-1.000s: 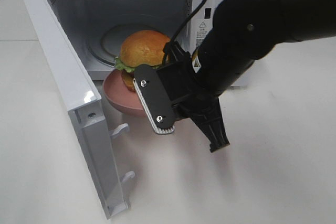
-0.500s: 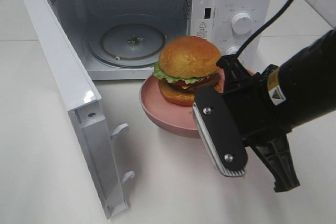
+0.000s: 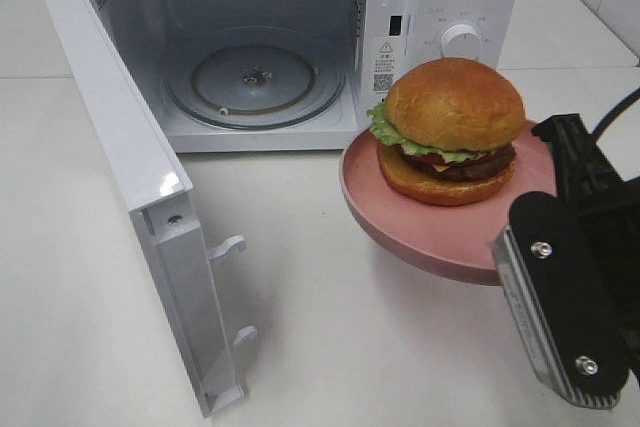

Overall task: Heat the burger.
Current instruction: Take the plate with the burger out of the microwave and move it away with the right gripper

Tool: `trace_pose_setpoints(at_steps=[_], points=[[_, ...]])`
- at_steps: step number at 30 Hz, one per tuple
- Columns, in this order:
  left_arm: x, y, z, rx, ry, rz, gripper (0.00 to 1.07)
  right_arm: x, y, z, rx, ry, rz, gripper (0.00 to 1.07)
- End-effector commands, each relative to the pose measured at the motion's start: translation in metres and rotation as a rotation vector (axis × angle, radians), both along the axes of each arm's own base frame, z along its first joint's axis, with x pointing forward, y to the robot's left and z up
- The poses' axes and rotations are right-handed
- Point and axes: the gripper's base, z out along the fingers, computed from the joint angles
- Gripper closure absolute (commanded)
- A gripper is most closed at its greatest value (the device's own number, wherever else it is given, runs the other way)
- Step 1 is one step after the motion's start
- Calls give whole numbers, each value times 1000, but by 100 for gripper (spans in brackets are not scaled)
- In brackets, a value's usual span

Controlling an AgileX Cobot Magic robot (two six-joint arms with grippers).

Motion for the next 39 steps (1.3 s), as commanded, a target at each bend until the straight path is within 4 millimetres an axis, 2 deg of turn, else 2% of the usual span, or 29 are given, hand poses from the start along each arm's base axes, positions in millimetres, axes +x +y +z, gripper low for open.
trace_pose_setpoints(at_steps=[1,4,6,9,12,14,22,24,27,35,39], points=[[-1,0,0,-3,-8,1,6,-9,-13,8,36,-82,-16,106],[-1,0,0,-3,-8,1,6,-11,-16,8,34,-87,-25,106],[-1,0,0,-3,-8,1,6,-20,-29,6,33,-78,-88,106],[-1,0,0,-3,-8,1,6,-24,-36,7,43,-68,-143,106],[-1,0,0,-3,-8,1,6,-25,-37,7,42,-62,-159,106],[-1,0,0,-3,-8,1,6,-28,-45,4,15,-19,-250,106],[-1,0,0,-3,-8,1,6,-28,-53,3,6,1,-382,105],[-1,0,0,-3,-8,1,6,-26,-55,4,39,-11,-473,105],[-1,0,0,-3,-8,1,6,-25,-56,5,49,-13,-499,105],[-1,0,0,-3,-8,1,6,-18,-62,10,158,-96,-699,104],[-1,0,0,-3,-8,1,6,-14,-62,7,141,-98,-750,104]])
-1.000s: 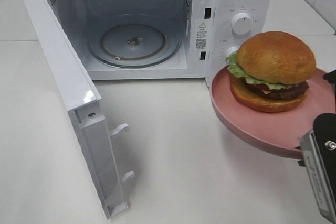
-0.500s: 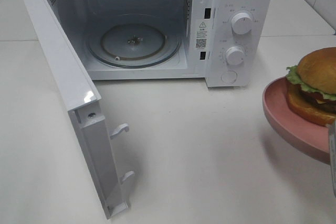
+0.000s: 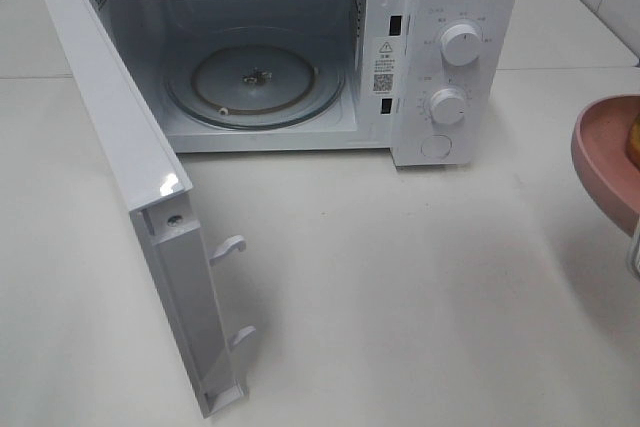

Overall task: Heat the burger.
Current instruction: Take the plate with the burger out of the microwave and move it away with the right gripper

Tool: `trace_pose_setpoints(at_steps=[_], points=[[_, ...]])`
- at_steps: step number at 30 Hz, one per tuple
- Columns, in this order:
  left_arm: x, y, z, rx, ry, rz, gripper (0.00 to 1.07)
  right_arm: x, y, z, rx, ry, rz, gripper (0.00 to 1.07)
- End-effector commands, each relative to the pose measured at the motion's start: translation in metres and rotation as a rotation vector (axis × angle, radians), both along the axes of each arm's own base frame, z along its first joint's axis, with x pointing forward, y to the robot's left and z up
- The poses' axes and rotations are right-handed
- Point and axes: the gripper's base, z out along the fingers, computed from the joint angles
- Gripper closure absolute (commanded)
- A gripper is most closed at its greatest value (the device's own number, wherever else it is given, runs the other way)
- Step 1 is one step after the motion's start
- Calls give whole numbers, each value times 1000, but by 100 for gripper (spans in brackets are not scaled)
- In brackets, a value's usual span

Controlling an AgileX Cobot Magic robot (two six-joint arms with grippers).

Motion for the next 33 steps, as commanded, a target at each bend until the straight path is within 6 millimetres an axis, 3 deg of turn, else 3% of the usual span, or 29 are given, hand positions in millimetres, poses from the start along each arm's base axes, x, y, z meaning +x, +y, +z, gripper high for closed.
trace_pose_setpoints(at_steps=[1,7,15,19,25,33], points=[[-1,0,0,-3,-8,1,6,9,-1,-3,-77,-31,-65,104],[-1,0,0,-3,-8,1,6,20,3,-24,-180,64,-199,103],[-1,0,0,-3,-8,1,6,32,11,-47,-158,90,-403,103],[-1,0,0,-3,-8,1,6,45,16,-56,-114,46,-596,103],[-1,0,0,-3,-8,1,6,62,3,-75,-89,32,-799,103],[-1,0,0,-3,-8,1,6,80,-9,-99,-5,80,-887,102]])
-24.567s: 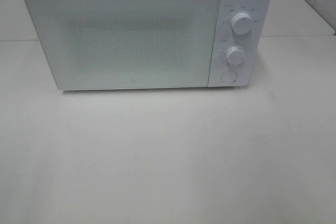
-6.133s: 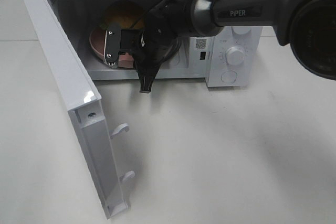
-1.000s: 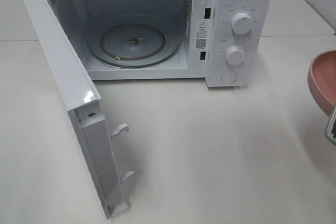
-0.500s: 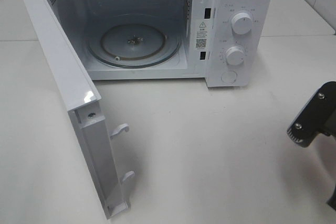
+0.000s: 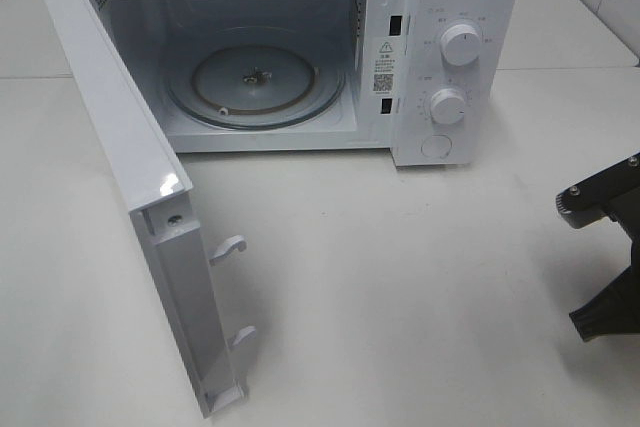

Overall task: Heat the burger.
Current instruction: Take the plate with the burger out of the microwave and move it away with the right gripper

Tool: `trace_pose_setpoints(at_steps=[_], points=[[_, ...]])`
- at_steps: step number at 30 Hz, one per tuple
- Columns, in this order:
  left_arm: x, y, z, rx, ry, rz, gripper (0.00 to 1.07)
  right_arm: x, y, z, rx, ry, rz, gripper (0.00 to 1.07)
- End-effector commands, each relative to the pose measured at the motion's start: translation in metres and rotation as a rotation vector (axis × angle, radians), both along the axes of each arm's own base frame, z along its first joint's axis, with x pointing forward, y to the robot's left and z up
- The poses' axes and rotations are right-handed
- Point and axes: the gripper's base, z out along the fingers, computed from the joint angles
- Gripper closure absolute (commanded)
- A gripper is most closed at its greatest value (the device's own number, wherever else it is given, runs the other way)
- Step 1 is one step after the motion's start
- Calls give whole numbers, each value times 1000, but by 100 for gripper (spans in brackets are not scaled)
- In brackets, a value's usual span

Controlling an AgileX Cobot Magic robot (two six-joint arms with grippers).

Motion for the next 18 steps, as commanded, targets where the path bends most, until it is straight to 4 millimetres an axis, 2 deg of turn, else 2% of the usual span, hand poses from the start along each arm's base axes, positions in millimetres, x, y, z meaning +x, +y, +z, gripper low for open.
trace_pose_setpoints(at_steps=[1,4,6,14,18], points=[[-1,0,0,-3,-8,1,6,8,-7,-3,-43,-23,0,102],[-1,0,0,-3,-8,1,6,14,-13,-12,-50,-23,-20,102],[-1,0,0,-3,-8,1,6,21,-18,-24,-38,-2,-42,102],[-1,0,0,-3,-8,1,6,35,-19,-33,-59,9,-33,100],[-1,0,0,-3,-8,1,6,39,-16,-35,-45,17,2,95]])
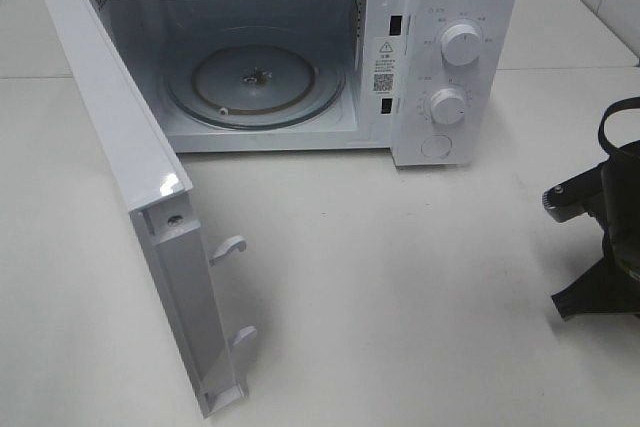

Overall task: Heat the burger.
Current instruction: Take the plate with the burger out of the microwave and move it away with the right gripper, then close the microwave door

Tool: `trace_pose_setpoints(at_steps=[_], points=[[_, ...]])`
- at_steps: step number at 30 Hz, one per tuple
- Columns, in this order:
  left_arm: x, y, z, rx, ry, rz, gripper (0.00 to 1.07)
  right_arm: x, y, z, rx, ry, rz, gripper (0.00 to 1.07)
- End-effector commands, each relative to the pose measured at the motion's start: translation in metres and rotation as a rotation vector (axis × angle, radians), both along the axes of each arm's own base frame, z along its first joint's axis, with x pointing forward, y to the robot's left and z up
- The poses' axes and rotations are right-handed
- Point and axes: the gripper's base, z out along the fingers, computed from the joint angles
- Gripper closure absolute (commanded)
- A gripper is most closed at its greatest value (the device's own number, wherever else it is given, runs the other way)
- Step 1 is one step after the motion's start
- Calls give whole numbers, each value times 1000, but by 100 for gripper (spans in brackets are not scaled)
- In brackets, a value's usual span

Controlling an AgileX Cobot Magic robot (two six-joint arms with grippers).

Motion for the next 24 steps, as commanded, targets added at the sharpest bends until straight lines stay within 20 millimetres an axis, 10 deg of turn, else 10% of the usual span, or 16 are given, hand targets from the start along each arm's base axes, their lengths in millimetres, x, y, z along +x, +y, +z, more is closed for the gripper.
trace_pose_setpoints(at_steps=[1,16,24], points=[[-1,0,0,-3,-8,1,6,2,-4,3,-51,2,18,95],[-1,0,0,-3,-8,1,6,11,12,22,85,26,56,57],[-1,0,0,-3,-8,1,6,3,28,90,334,-166,246,45]])
